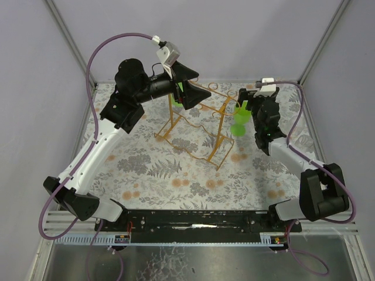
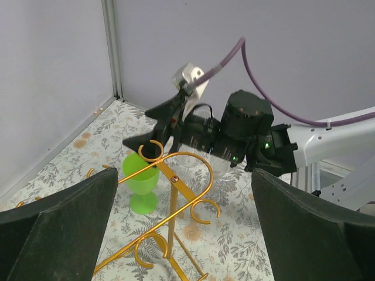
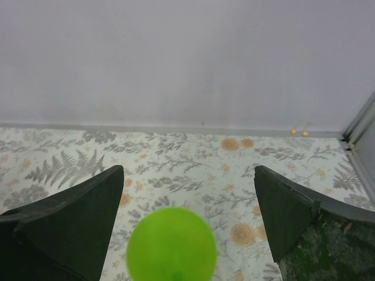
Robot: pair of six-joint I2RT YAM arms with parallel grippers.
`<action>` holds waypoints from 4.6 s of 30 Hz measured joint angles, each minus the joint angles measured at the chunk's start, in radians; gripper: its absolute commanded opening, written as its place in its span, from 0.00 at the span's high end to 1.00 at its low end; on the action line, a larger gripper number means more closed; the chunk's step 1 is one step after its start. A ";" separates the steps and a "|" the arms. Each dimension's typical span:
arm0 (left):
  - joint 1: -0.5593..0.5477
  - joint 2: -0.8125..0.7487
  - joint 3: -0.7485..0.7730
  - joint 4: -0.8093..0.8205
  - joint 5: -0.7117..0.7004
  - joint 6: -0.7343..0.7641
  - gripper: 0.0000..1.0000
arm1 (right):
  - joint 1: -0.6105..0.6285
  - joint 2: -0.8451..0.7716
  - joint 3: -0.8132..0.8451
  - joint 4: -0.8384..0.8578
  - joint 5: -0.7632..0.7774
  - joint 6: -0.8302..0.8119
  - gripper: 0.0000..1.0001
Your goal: Take the wine glass off the wine glass rack
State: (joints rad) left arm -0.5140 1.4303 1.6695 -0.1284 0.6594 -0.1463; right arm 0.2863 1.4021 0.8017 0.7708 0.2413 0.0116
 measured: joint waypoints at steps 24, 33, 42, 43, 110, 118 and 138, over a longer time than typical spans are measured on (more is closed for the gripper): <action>0.474 0.132 0.121 -0.003 -0.133 -0.356 0.04 | -0.282 0.605 1.486 -0.780 -0.698 0.669 0.26; 0.619 0.183 0.080 -0.003 -0.076 -0.522 0.05 | -0.130 0.789 1.567 -0.934 -0.983 0.993 0.27; 0.620 0.135 0.025 -0.001 -0.033 -0.557 0.06 | -0.012 0.797 1.577 -1.022 -1.011 1.012 0.31; 0.620 0.130 0.019 -0.001 -0.031 -0.557 0.06 | -0.006 0.797 1.578 -1.031 -1.011 1.009 0.31; 0.620 0.095 -0.073 0.000 0.014 -0.564 0.09 | 0.073 0.871 1.608 -0.998 -0.991 1.059 1.00; 0.620 0.095 -0.074 0.000 0.014 -0.564 0.09 | 0.049 0.858 1.588 -0.998 -0.974 1.063 1.00; 0.591 0.095 0.010 -0.002 0.073 -0.636 0.09 | -0.231 0.679 1.489 -1.006 -0.930 1.051 1.00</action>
State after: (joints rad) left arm 0.0772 1.5257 1.6794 -0.1299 0.7326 -0.7818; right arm 0.0551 2.0815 2.2910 -0.2356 -0.6891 1.0622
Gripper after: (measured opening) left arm 0.906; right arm 0.012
